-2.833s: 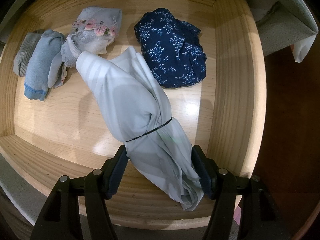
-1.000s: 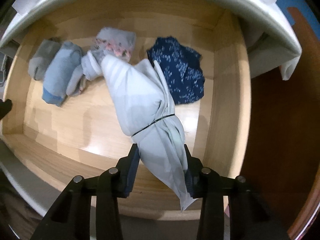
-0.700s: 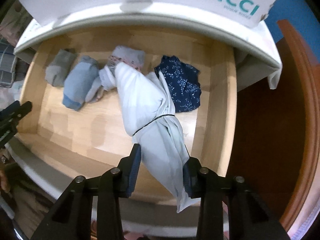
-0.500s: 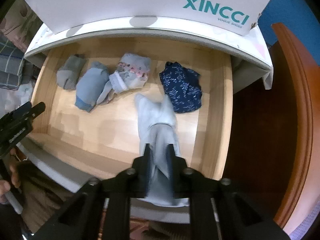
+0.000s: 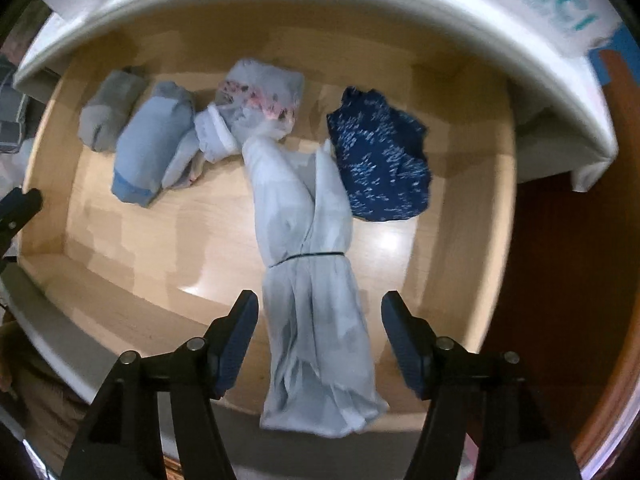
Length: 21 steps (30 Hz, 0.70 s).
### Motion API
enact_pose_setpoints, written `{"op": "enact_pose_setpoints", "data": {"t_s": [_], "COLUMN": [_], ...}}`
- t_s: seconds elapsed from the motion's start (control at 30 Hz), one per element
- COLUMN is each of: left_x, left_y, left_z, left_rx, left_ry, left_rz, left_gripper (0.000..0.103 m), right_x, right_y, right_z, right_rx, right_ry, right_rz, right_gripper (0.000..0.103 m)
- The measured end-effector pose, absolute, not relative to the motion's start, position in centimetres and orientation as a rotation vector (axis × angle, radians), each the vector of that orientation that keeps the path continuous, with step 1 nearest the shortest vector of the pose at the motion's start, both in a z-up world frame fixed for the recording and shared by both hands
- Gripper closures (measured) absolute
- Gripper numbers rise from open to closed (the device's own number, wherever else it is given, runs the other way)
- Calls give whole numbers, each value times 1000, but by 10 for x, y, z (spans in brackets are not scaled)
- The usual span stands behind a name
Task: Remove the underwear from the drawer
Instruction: 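Lift the pale blue tied garment with the right tool out of the drawer, then carry the pale blue tied garment with the right tool over the white box and lower it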
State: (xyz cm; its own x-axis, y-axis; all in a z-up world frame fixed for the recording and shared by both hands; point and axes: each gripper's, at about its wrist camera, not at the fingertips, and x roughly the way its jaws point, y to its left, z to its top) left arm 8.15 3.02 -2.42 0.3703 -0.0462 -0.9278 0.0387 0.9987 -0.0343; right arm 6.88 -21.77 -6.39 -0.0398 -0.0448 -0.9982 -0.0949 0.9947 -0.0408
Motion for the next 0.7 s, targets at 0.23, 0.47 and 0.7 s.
{"op": "enact_pose_setpoints", "data": {"t_s": [0.23, 0.47, 0.7], "left_x": [83, 82, 83], "left_y": [31, 31, 33], "left_z": [-24, -23, -24], "left_rx": [-21, -19, -29], "left_ry": [1190, 1187, 1192], "left_rz": [-60, -61, -51], "left_gripper": [45, 45, 45], "right_x": [69, 58, 39], "right_y": [-214, -221, -227], "right_z": [-88, -56, -7], "right_rx": [-130, -84, -78], "right_ry": [1653, 1581, 1508], "right_rz": [47, 49, 66], "right_gripper": [66, 76, 76]}}
